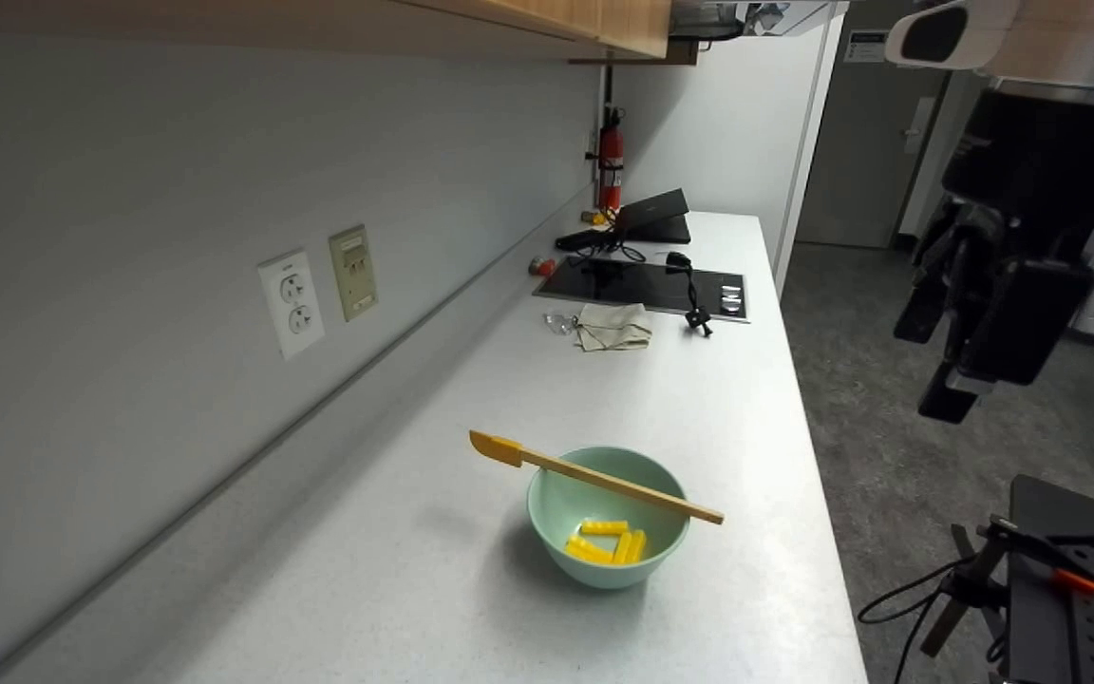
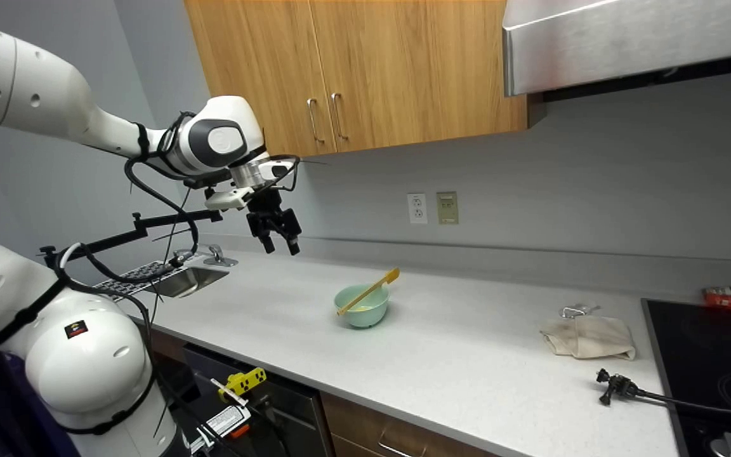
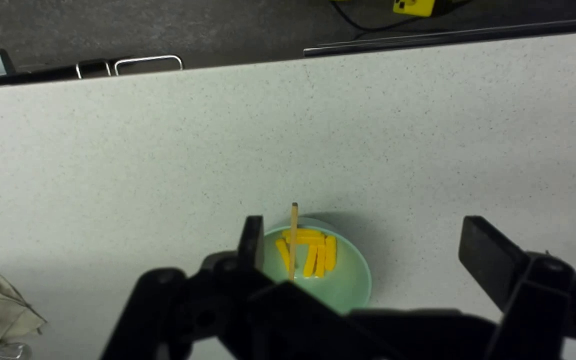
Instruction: Use the wooden spoon to stir the contents in the blue bowl
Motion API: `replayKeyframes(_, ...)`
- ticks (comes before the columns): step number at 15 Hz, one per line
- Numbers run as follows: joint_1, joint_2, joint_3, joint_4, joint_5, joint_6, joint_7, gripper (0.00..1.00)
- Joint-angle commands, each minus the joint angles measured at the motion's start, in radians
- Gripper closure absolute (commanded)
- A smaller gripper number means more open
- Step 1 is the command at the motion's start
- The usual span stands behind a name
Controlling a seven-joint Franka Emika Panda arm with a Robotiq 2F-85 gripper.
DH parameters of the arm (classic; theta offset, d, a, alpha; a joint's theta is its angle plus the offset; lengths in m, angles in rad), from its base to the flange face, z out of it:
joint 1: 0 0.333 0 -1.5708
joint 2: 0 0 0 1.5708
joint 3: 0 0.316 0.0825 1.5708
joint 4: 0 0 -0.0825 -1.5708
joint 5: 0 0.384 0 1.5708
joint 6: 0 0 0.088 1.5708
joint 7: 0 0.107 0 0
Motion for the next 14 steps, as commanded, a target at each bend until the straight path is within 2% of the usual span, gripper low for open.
replayKeyframes(1, 0.025, 0.119, -0.017, 0.071, -0.028, 0.034, -0.069, 0.0)
replayKeyframes(3, 0.037, 0.14, -0.026, 0.081, 0.002, 0.05, -0.077, 0.0)
replayKeyframes(4, 0.051, 0.148, -0.044, 0.086, 0.053, 0.043, -0.085, 0.0)
replayKeyframes(5, 0.034, 0.12, -0.024, 0.056, 0.002, 0.041, -0.051, 0.0)
replayKeyframes(14, 0.044, 0.14, -0.035, 0.071, 0.033, 0.041, -0.056, 0.0)
